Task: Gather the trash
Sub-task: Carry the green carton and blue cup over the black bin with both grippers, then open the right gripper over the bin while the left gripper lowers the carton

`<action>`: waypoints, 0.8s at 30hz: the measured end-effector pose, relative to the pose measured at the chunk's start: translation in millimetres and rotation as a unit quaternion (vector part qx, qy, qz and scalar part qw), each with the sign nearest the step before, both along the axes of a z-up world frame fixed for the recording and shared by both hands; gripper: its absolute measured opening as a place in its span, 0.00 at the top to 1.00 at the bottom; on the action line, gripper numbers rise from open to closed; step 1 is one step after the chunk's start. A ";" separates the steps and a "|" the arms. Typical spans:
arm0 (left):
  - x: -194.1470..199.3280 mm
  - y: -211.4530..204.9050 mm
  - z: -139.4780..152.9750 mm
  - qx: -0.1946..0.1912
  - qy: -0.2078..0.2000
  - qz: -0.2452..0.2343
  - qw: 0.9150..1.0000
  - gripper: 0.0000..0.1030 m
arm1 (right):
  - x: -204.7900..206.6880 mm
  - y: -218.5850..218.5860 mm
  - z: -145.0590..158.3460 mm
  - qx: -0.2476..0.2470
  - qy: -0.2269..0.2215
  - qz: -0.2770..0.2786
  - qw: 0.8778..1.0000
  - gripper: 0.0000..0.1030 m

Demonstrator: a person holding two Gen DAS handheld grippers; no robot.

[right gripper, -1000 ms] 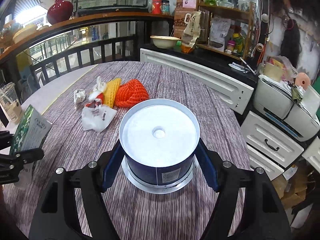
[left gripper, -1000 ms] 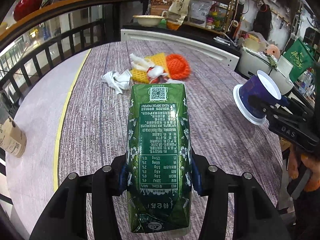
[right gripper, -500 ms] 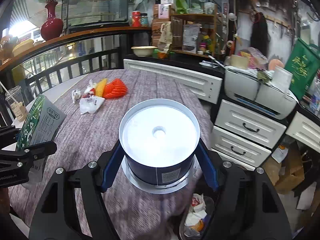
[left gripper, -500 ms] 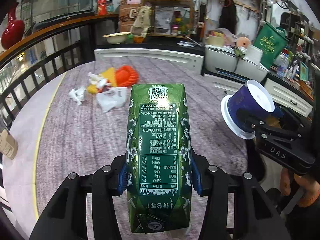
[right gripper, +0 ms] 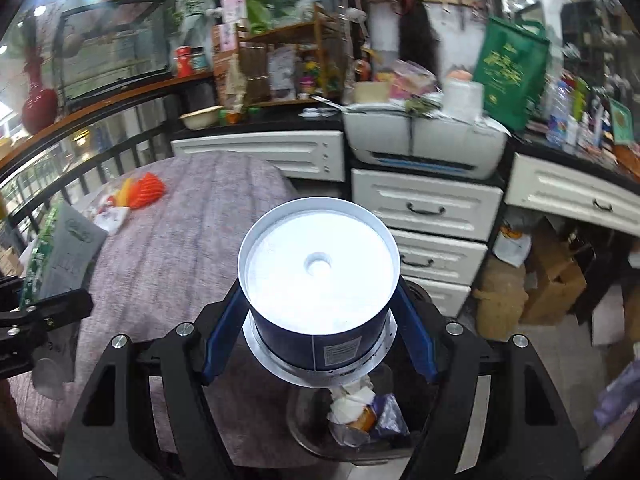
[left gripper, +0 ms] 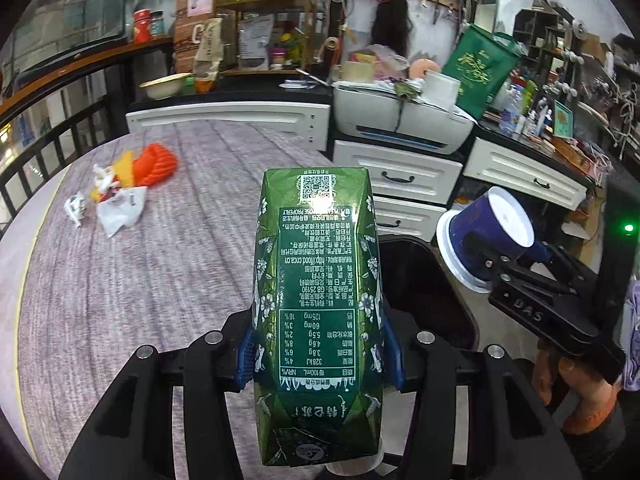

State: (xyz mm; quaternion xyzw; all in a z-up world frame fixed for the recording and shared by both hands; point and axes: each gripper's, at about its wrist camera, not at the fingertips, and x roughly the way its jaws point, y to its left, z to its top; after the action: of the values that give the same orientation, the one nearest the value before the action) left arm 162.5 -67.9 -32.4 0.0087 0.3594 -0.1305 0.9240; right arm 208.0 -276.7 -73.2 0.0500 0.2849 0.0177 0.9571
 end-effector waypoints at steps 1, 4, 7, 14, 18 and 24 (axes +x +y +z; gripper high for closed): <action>0.0 -6.5 -0.4 0.000 -0.001 -0.007 1.000 0.52 | 2.4 -7.3 -5.9 0.001 0.008 -0.009 1.000 0.31; -0.9 -25.9 -1.4 0.003 -0.006 -0.027 1.000 0.52 | 13.6 -23.9 -27.9 -0.002 0.037 -0.030 0.999 0.31; -1.9 -43.2 -2.5 0.007 -0.008 -0.045 0.999 0.52 | 28.2 -33.5 -50.4 0.003 0.066 -0.041 0.997 0.31; -3.0 -73.1 -10.3 0.022 -0.006 -0.074 0.997 0.52 | 57.3 -41.5 -103.6 0.010 0.125 -0.053 0.991 0.31; -4.4 -84.0 -19.0 0.030 0.003 -0.083 0.996 0.52 | 68.9 -42.3 -123.3 0.012 0.146 -0.058 0.988 0.31; -3.8 -99.3 -30.6 0.045 0.016 -0.097 0.994 0.52 | 73.6 -49.2 -139.1 0.025 0.157 -0.065 0.985 0.18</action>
State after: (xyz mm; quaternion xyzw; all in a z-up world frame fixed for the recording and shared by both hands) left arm 158.8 -167.2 -63.0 0.0826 0.3769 -0.2036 0.8998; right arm 281.6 -325.8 -212.3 0.0945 0.4272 -0.0457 0.8980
